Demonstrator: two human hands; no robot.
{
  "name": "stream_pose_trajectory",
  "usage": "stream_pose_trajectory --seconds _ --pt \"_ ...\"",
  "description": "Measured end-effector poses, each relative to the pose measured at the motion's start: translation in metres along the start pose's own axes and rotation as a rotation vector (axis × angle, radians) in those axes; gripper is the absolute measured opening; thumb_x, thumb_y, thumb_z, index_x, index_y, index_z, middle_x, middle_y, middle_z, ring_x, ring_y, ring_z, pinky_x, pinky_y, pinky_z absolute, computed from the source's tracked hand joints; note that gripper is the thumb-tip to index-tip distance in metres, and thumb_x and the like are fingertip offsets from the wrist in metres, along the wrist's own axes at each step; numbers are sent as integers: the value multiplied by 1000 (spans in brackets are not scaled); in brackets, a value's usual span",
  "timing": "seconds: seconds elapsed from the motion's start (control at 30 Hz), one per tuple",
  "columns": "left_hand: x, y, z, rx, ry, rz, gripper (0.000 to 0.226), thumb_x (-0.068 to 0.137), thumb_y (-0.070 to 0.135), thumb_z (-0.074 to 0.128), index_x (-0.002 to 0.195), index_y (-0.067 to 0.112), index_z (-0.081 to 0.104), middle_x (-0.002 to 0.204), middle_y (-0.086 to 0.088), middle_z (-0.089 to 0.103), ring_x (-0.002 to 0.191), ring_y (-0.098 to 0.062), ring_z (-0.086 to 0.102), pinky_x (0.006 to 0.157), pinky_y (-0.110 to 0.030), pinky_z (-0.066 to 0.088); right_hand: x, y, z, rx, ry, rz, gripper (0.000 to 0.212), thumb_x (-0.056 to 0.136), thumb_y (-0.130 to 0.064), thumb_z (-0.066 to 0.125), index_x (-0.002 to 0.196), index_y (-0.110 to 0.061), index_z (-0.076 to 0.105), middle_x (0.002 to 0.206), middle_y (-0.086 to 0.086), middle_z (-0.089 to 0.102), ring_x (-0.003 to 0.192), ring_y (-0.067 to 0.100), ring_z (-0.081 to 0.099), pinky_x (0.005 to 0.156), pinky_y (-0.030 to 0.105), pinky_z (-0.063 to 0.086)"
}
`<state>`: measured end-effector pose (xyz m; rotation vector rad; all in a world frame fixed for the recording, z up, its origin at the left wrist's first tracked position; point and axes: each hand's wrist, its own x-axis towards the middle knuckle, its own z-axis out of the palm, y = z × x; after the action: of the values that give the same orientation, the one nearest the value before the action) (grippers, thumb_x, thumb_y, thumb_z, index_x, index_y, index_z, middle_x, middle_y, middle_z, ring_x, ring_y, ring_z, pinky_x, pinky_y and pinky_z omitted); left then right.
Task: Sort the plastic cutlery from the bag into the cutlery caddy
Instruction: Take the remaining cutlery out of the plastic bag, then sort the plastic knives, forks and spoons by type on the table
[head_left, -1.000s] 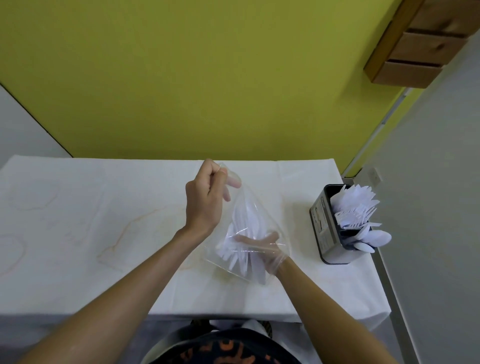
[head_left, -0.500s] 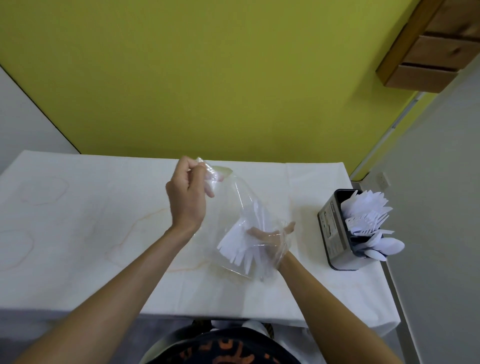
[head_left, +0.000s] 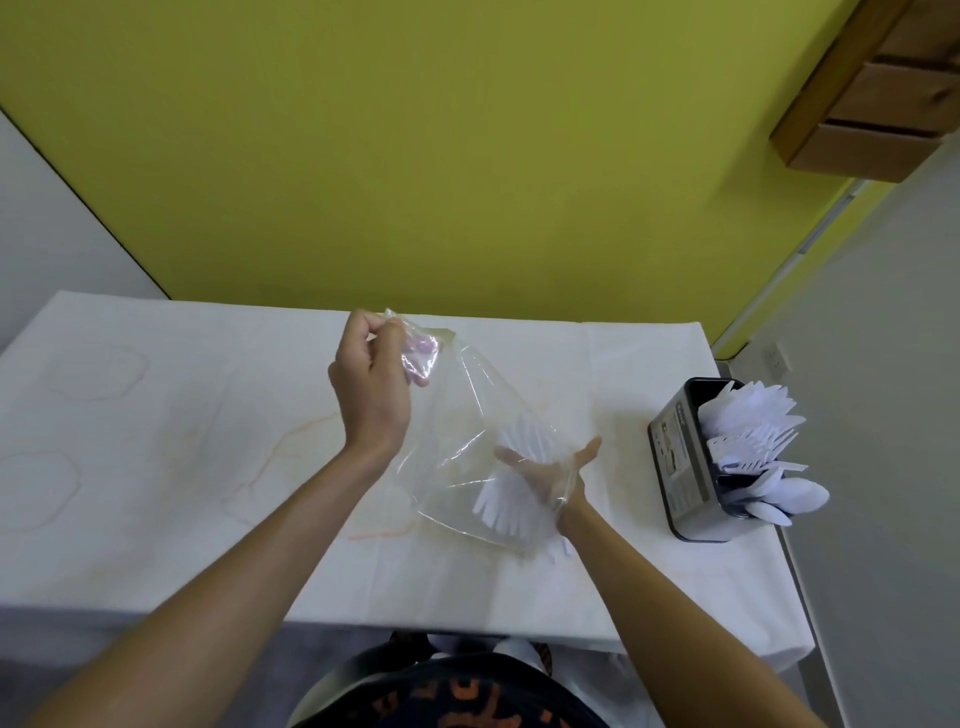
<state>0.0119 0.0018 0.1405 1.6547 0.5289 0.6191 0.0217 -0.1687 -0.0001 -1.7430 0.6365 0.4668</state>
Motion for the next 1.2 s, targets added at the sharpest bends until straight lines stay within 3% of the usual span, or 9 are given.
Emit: stream_pose_trajectory --seconds 0.1,0.2,0.33,0.43,0.57,0.73,0.9,1.0,1.2 --pt "-2 2 6 22 -10 12 19 88 17 47 76 3 48 65 -4 69 55 -29 62 62 -38 47 -1 4 3 -273 -2 16 156 53 -48 91 145 -31 -33 122 7 45 111 33 56 91 41 45" --pt "8 -1 -3 138 -11 67 19 87 18 46 72 7 46 61 8 71 50 -21 58 58 -28 44 3 10 -3 -387 43 -5 137 70 -27 83 145 -35 -32 126 12 45 100 34 58 87 43 49" --pt "35 -28 -36 525 53 141 19 87 35 44 78 20 48 77 8 72 71 -26 62 70 -36 48 14 15 -28 -518 114 -100 116 83 -19 73 151 -29 -21 142 19 38 109 38 58 77 37 42" --pt "48 -55 -48 668 42 67 20 92 34 45 99 17 53 99 -8 66 95 -35 57 81 -44 47 22 15 -42 -614 146 -163 109 84 -11 68 153 -28 -14 146 16 34 100 35 60 70 34 41" --pt "31 -89 -34 912 80 -4 61 91 30 56 138 0 32 146 -20 33 137 -39 23 113 -56 19 30 16 -43 -599 146 -232 104 86 -11 67 154 -26 -9 145 14 33 109 37 57 76 36 44" --pt "-35 -106 7 972 -444 77 81 93 46 48 153 22 0 160 -7 -17 145 -32 -21 115 -57 -6 32 19 -42 -477 9 -356 116 79 -22 80 156 -23 -7 161 11 15 145 31 24 114 40 28" --pt "-75 -139 39 1001 -927 -122 78 87 70 35 143 52 -17 147 10 -45 134 -25 -44 107 -69 -9 31 33 -55 -561 -83 -353 113 82 -36 75 154 -21 -11 164 0 -1 151 23 11 120 42 23" --pt "-71 -163 31 1159 -953 -164 81 87 69 36 142 51 -20 145 8 -48 132 -26 -46 105 -74 -5 31 47 -59 -696 -140 -338 112 85 -39 70 154 -19 -16 163 -2 -15 151 18 -5 122 39 15" --pt "-31 -187 -11 1153 -709 -343 80 90 66 36 144 47 -19 148 5 -44 136 -29 -41 107 -73 -1 28 47 -35 -779 -110 -454 102 94 -34 61 151 -10 -20 154 6 -35 141 24 -36 121 38 -12"
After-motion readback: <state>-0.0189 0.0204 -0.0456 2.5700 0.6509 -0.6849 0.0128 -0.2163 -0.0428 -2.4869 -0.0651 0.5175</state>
